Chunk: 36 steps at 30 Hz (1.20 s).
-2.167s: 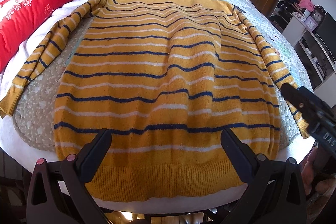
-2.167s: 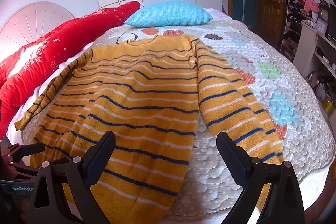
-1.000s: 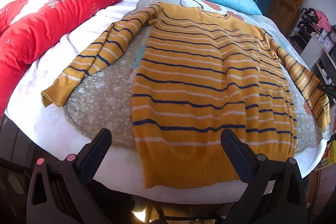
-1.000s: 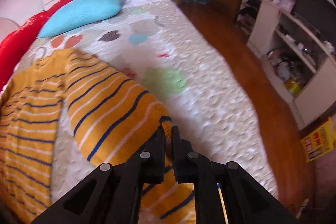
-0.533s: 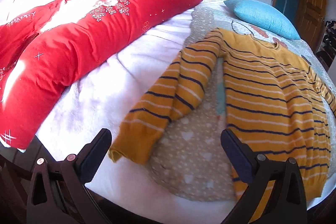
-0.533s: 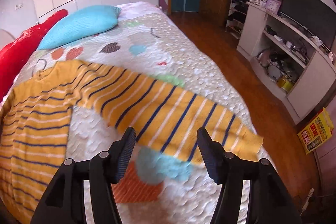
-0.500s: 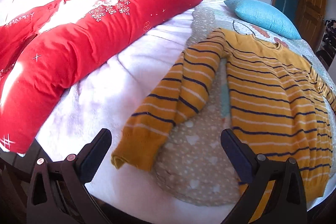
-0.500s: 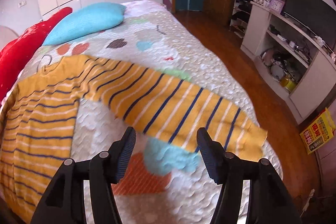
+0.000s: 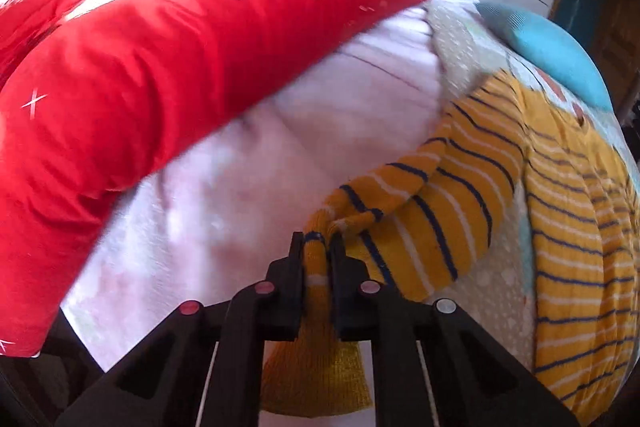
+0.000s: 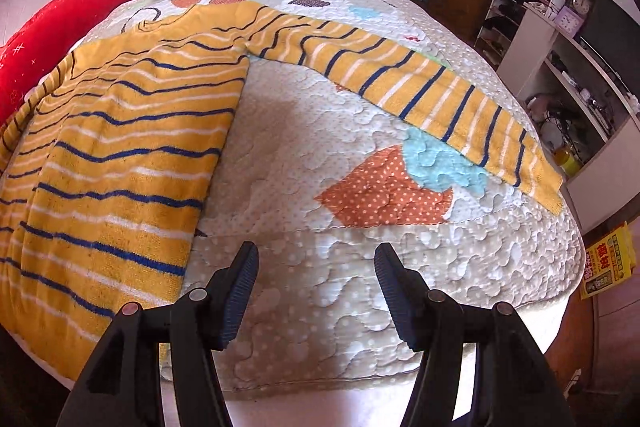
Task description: Fold small clothes
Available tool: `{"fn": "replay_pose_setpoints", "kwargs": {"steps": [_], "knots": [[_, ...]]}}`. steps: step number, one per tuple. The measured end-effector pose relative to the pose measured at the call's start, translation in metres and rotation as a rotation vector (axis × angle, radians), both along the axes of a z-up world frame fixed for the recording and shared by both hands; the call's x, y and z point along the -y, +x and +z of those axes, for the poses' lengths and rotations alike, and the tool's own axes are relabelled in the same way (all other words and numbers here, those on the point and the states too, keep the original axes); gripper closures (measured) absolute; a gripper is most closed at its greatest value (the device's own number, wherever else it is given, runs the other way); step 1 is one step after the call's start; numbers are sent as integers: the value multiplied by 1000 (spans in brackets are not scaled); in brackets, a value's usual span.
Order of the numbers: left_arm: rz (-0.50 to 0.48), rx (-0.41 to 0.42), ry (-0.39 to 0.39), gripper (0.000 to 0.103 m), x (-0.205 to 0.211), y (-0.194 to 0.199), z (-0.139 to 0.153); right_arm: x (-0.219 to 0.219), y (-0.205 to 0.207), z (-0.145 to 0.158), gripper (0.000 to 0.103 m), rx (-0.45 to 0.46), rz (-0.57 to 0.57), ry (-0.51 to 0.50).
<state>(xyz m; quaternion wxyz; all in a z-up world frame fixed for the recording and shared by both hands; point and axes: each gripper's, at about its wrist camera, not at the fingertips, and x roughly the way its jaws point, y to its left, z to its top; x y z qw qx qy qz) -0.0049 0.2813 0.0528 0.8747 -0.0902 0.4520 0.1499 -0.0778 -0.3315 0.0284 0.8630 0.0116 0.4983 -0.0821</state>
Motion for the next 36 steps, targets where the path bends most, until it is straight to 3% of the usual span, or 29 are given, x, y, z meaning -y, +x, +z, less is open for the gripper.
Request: {"fn": "replay_pose_setpoints", "kwargs": {"steps": [3, 8, 11, 15, 19, 22, 25, 27, 28, 31, 34, 35, 36], "knots": [[114, 13, 46, 89, -36, 8, 9, -11, 5, -2, 38, -9, 4, 8], [126, 86, -45, 47, -48, -2, 22, -32, 14, 4, 38, 7, 29, 22], [69, 123, -115, 47, -26, -24, 31, -39, 14, 9, 38, 26, 49, 51], [-102, 127, -242, 47, 34, -46, 30, -38, 12, 4, 38, 31, 49, 141], [-283, 79, -354, 46, 104, -70, 13, -29, 0, -9, 38, 23, 27, 286], [-366, 22, -395, 43, 145, -83, -10, -24, -14, -17, 38, 34, 15, 337], [-400, -31, -449, 40, 173, -91, -33, -19, -27, -18, 37, 60, 28, 387], [-413, 2, -394, 35, 188, -100, -32, -17, -32, -19, 35, 71, 46, 440], [-431, 5, -407, 34, 193, -102, -32, -16, -34, -20, 34, 77, 57, 476], [-459, 5, -522, 34, 201, -106, -35, -18, -40, -25, 34, 86, 101, 608], [-434, 1, -501, 34, 209, -108, -40, -26, -41, -30, 34, 97, 119, 657], [-418, 4, -495, 49, 209, -107, -39, -30, -40, -29, 40, 99, 129, 657], [-402, -2, -491, 68, 210, -107, -38, -34, -39, -29, 71, 94, 149, 667]]}}
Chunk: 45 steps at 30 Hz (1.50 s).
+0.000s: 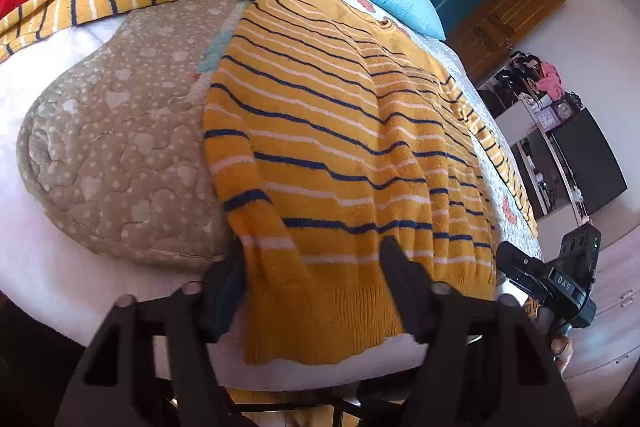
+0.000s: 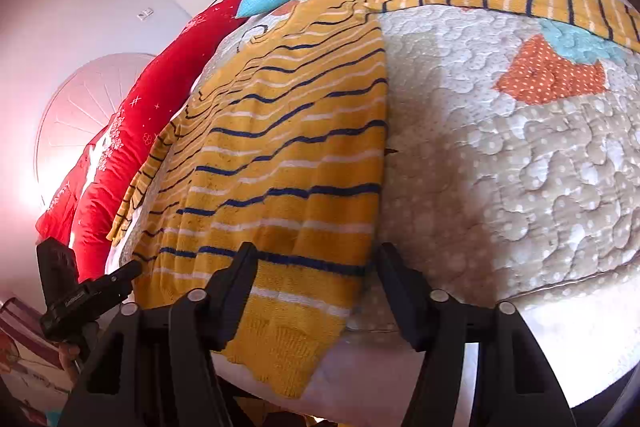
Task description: Fold small clothes
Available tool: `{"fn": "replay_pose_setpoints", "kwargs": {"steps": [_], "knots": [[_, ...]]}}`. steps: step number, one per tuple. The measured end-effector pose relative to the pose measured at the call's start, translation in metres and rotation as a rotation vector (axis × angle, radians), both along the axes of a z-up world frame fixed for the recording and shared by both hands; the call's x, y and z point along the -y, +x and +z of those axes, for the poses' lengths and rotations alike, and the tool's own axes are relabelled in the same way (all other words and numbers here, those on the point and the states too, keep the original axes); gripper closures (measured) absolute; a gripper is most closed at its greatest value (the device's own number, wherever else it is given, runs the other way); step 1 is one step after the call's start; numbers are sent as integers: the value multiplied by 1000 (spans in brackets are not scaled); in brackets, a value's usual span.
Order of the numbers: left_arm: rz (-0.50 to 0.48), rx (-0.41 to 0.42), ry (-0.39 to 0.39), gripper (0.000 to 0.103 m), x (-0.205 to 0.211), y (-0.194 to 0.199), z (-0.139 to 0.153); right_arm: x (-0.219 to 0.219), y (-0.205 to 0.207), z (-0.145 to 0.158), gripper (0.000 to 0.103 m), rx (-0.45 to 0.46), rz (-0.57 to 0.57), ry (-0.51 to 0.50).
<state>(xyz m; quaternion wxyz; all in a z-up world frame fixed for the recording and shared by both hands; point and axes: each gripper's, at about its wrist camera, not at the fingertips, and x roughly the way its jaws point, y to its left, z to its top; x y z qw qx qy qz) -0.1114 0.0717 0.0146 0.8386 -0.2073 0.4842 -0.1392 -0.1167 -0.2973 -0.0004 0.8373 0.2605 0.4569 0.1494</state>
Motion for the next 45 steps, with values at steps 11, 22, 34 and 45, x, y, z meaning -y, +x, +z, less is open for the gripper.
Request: {"fn": "replay_pose_setpoints", "kwargs": {"steps": [11, 22, 34, 45], "knots": [[119, -80, -45, 91, -40, -36, -2, 18, -23, -1, 94, -62, 35, 25], [141, 37, 116, 50, -27, -34, 30, 206, 3, -2, 73, -36, -609, 37], [97, 48, 130, 46, 1, -19, 46, 308, 47, 3, 97, -13, -893, 163], [84, 124, 56, 45, -2, -4, 53, 185, 169, 146, 97, 161, -534, -102]]}}
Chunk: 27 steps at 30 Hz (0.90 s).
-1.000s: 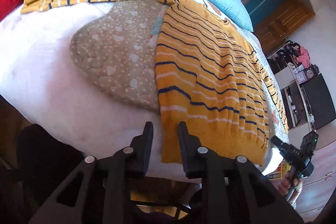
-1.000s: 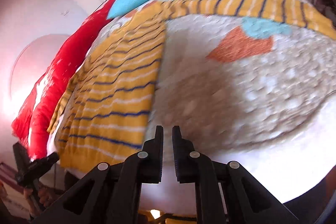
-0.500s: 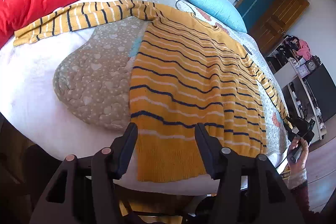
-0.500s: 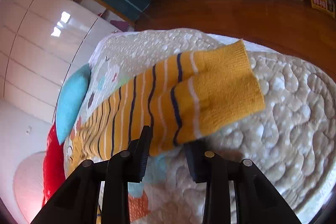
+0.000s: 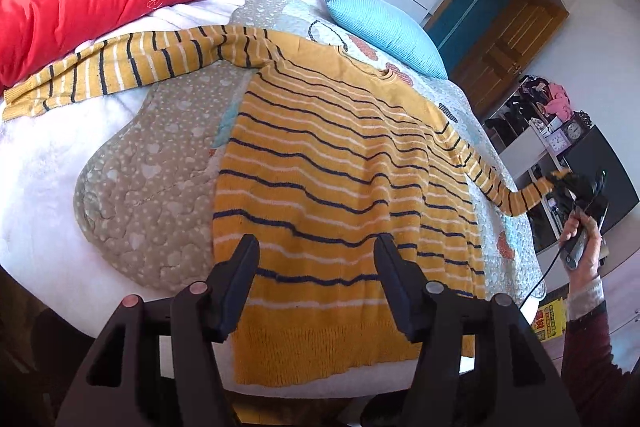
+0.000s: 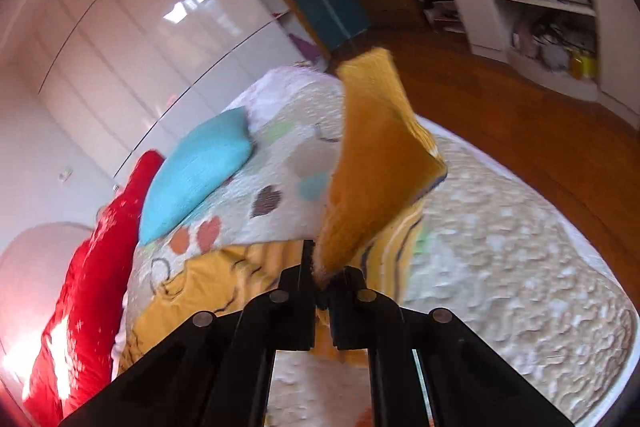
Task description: Fold small clothes
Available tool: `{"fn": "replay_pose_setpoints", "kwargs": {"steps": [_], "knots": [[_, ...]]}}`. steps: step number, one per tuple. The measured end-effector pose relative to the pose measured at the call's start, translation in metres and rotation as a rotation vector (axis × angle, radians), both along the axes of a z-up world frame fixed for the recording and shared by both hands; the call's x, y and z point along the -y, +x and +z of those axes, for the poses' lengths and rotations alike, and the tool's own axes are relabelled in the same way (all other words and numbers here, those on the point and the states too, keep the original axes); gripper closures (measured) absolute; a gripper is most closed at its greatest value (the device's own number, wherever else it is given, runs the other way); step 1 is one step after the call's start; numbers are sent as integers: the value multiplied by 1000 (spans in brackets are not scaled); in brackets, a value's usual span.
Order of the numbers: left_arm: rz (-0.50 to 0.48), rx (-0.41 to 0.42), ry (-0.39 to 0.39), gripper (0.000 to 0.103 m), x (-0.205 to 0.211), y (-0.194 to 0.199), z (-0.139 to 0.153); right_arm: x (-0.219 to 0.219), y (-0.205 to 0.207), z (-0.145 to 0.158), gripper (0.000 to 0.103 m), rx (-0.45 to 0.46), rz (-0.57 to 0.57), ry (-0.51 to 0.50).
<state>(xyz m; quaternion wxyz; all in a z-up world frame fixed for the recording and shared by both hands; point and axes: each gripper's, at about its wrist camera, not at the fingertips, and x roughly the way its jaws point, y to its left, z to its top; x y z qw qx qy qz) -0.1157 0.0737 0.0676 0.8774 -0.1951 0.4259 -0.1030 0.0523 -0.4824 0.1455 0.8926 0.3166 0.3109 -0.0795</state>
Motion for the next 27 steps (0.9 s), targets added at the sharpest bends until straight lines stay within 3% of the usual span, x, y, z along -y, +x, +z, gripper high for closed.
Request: {"fn": "replay_pose_setpoints", "kwargs": {"steps": [3, 6, 9, 13, 18, 23, 26, 27], "knots": [[-5, 18, -8, 44, -4, -4, 0, -89, 55, 15, 97, 6, 167, -38], [18, 30, 13, 40, -16, -14, -4, -182, 100, 10, 97, -18, 336, -57], [58, 26, 7, 39, -35, -23, -11, -274, 136, -12, 97, -71, 476, -92], [116, 23, -8, 36, -61, -36, -21, -366, 153, -65, 97, -171, 608, -101], [170, 14, -24, 36, -88, -47, -33, -424, 157, -115, 97, -260, 707, -117], [213, -4, -60, 35, -108, -54, -44, -462, 149, -135, 90, -316, 759, -293], [231, -6, -80, 35, -114, -56, -47, -475, 143, -131, 69, -304, 800, -333], [236, -7, -83, 35, -115, -57, -47, -480, 143, -128, 67, -300, 817, -320]]}}
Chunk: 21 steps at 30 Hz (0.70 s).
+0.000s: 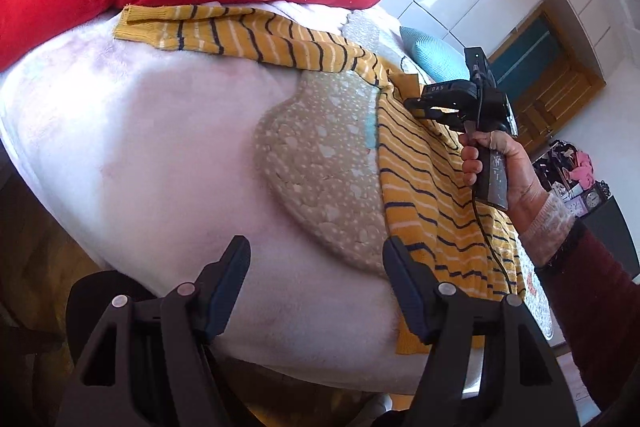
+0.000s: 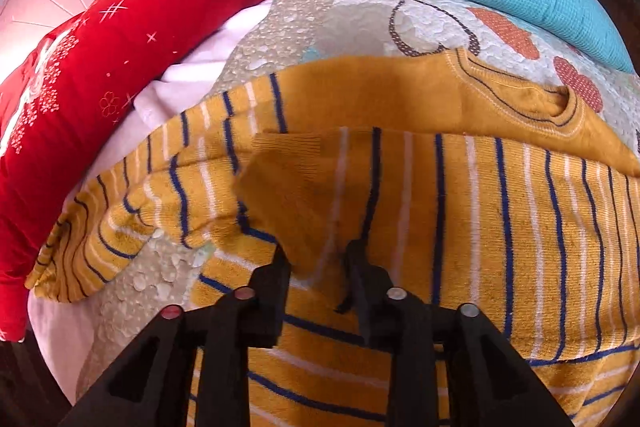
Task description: Fold small clothes
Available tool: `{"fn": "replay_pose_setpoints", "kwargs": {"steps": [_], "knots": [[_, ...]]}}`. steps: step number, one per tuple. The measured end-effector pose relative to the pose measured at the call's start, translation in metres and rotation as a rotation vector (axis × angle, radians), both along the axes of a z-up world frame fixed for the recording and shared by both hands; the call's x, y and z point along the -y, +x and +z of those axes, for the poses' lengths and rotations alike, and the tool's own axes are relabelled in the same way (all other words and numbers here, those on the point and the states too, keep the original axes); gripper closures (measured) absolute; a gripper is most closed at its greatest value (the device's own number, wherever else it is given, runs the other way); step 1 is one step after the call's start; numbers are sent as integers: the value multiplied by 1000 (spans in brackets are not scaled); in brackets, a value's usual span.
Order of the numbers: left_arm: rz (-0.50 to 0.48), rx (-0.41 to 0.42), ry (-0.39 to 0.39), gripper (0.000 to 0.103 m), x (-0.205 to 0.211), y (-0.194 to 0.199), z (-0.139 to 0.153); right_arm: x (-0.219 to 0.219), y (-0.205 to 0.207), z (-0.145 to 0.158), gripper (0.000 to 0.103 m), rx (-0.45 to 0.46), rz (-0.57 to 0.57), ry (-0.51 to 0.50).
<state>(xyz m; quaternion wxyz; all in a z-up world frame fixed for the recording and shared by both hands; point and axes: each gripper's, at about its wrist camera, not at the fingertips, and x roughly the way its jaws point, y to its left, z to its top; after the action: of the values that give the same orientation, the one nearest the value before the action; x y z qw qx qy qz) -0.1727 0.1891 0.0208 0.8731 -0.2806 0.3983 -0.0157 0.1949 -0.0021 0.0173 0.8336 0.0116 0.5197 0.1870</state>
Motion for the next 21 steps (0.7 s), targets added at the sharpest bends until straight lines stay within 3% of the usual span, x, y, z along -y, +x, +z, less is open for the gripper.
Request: {"fn": "replay_pose_setpoints", "kwargs": {"steps": [3, 6, 9, 14, 21], "knots": [[14, 0, -4, 35, -3, -3, 0, -15, -9, 4, 65, -22, 65, 50], [35, -6, 9, 34, -7, -4, 2, -32, -22, -1, 65, -109, 148, 91], [73, -16, 15, 34, -20, -1, 4, -25, -52, 14, 64, -100, 201, 117], [168, -14, 7, 28, -62, 20, 10, 24, -110, 46, 47, -32, 237, 155], [264, -68, 93, 28, -118, 92, 5, 121, -173, 60, 47, 25, 129, 149]]}}
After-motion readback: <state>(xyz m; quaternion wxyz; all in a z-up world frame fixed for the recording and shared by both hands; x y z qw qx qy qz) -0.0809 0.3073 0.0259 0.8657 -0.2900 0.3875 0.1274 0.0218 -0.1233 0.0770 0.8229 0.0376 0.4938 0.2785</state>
